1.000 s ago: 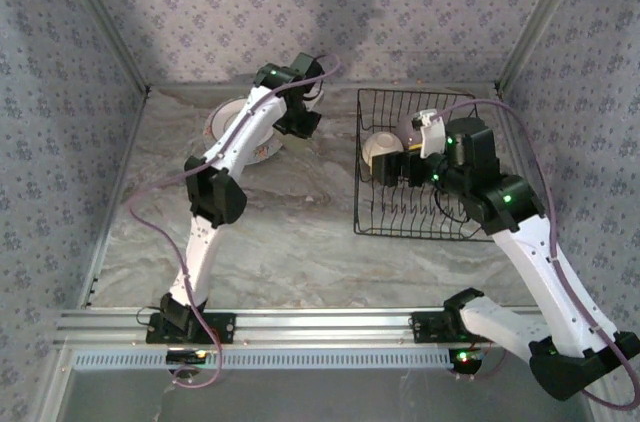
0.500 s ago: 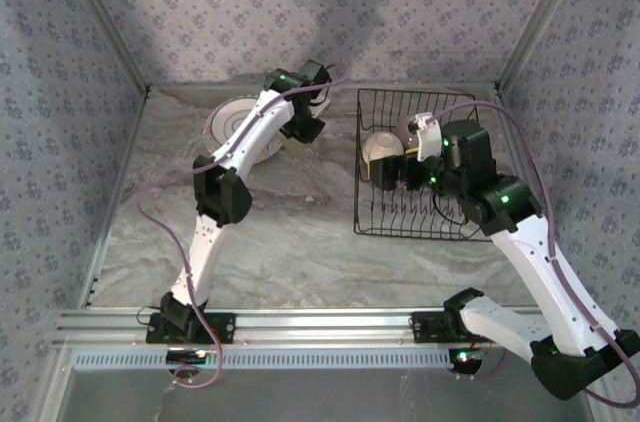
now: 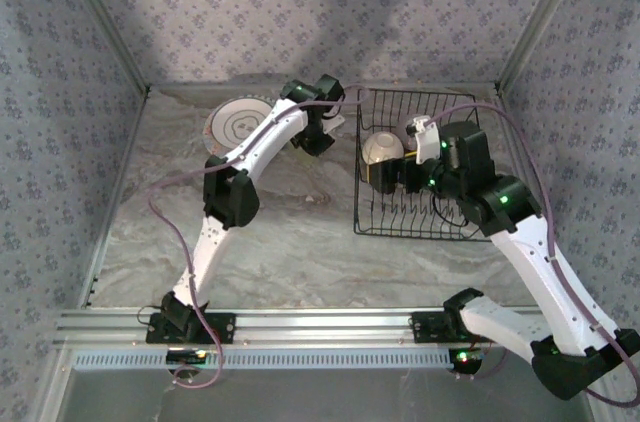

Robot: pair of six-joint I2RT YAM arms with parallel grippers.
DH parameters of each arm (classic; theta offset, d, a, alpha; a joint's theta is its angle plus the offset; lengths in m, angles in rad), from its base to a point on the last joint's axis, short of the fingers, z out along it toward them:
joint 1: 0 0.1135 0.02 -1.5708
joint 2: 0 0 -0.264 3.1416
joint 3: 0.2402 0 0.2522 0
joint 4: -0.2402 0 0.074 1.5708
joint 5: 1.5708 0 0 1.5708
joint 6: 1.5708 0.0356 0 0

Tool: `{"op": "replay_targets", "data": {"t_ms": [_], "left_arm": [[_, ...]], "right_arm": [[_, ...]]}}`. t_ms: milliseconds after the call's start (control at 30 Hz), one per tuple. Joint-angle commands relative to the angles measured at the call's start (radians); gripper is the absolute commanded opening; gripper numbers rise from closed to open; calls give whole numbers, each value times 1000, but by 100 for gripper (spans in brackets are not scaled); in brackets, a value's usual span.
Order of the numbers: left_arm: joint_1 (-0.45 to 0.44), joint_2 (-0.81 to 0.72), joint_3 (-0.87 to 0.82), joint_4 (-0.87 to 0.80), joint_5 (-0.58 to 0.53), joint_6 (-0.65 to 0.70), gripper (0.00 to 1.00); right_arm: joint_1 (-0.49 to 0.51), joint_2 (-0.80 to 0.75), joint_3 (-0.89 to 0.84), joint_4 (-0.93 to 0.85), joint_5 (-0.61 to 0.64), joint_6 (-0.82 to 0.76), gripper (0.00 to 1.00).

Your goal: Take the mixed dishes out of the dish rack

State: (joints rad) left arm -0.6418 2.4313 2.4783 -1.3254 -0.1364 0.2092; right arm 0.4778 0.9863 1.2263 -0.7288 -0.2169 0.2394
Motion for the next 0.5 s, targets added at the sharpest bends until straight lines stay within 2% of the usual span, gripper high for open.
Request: {"op": "replay_targets", "data": {"t_ms": [0, 467], "left_arm": [[-6, -17, -46, 9, -27, 88, 0], [-12, -34, -84, 39, -17, 104, 0]], "right_arm": [[9, -4, -4, -11, 1, 14, 100], [37, -15, -22, 20, -76, 9, 100]]}}
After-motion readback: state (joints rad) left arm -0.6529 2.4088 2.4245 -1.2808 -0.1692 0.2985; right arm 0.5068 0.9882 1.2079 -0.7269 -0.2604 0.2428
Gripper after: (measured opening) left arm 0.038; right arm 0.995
